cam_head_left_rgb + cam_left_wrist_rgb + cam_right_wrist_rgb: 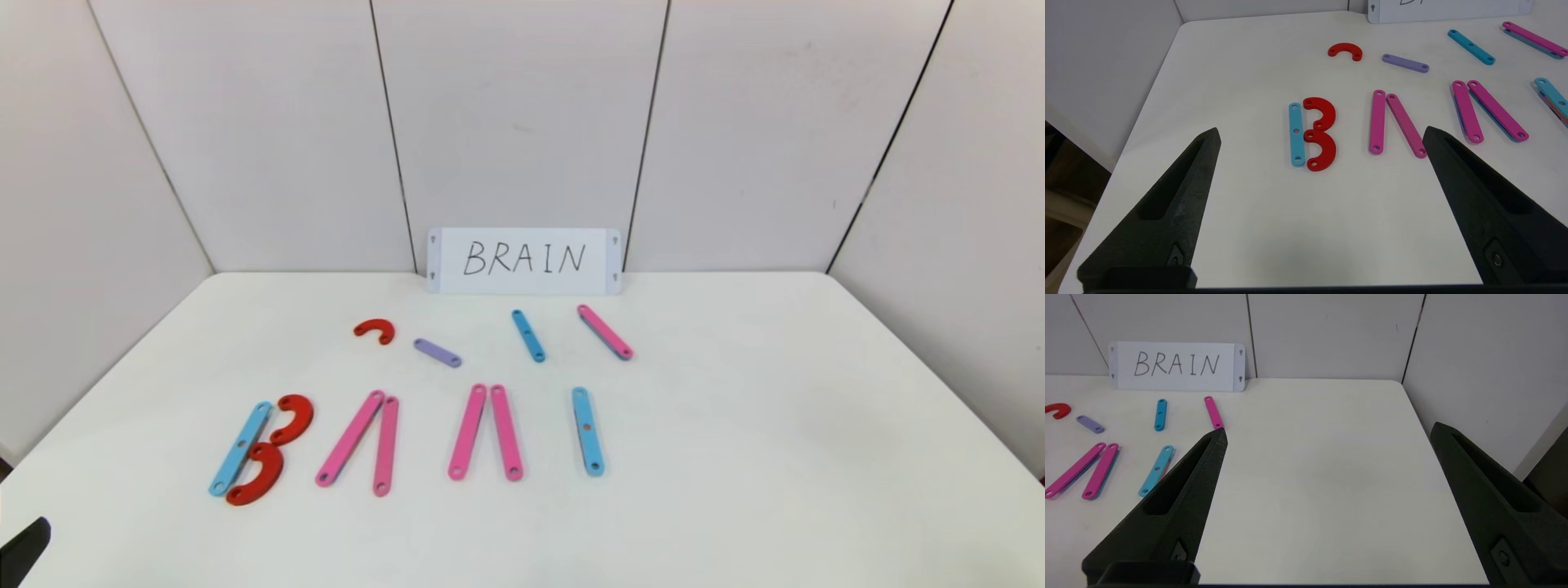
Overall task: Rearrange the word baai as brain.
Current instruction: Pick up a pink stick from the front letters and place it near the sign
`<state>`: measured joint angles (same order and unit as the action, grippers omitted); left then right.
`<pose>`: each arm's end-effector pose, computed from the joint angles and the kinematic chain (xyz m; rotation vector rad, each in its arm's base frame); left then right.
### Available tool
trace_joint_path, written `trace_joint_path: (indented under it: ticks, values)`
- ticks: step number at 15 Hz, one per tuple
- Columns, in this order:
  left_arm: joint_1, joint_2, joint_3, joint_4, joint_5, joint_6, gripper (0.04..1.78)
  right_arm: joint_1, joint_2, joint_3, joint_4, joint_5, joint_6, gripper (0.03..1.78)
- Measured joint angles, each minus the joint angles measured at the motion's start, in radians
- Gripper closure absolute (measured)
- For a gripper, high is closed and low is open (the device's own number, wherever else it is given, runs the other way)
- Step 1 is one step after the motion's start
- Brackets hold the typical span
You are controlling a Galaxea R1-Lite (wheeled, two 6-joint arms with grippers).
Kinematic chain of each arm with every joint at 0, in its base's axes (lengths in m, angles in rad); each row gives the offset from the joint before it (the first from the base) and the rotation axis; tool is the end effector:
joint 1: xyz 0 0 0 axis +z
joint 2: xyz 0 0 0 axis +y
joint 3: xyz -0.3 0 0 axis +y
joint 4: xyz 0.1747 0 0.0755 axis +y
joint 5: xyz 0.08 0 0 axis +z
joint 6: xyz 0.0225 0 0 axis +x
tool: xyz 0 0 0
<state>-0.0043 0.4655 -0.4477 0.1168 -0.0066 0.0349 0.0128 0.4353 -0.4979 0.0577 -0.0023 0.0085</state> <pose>0.0095 -0.0002 0.1933 0.0347 0.1344 -0.0132 0.0001 -0.0001 0.2133 0.0085 -0.0049 0.0105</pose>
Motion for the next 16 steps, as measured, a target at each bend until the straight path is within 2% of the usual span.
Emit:
trace_joint_path:
  ticks: [4, 9, 11, 13, 16]
  values:
    - [0.0, 0.193, -0.146, 0.045, -0.017, 0.001, 0.09, 0.006, 0.246, -0.167, 0.051, 0.014, 0.0, 0.07]
    - [0.0, 0.432, -0.374, 0.193, -0.043, 0.002, 0.09, 0.009, 0.483, -0.404, 0.21, 0.088, 0.0, 0.07]
    - [0.001, 0.525, -0.461, 0.263, -0.048, 0.003, 0.09, 0.016, 0.566, -0.479, 0.264, 0.098, 0.0, 0.07]
    - [0.002, 0.608, -0.528, 0.319, -0.057, 0.008, 0.09, 0.046, 0.646, -0.531, 0.276, 0.1, -0.001, 0.07]
    - [0.004, 0.702, -0.614, 0.392, -0.061, 0.013, 0.09, 0.125, 0.746, -0.58, 0.28, 0.094, -0.001, 0.07]
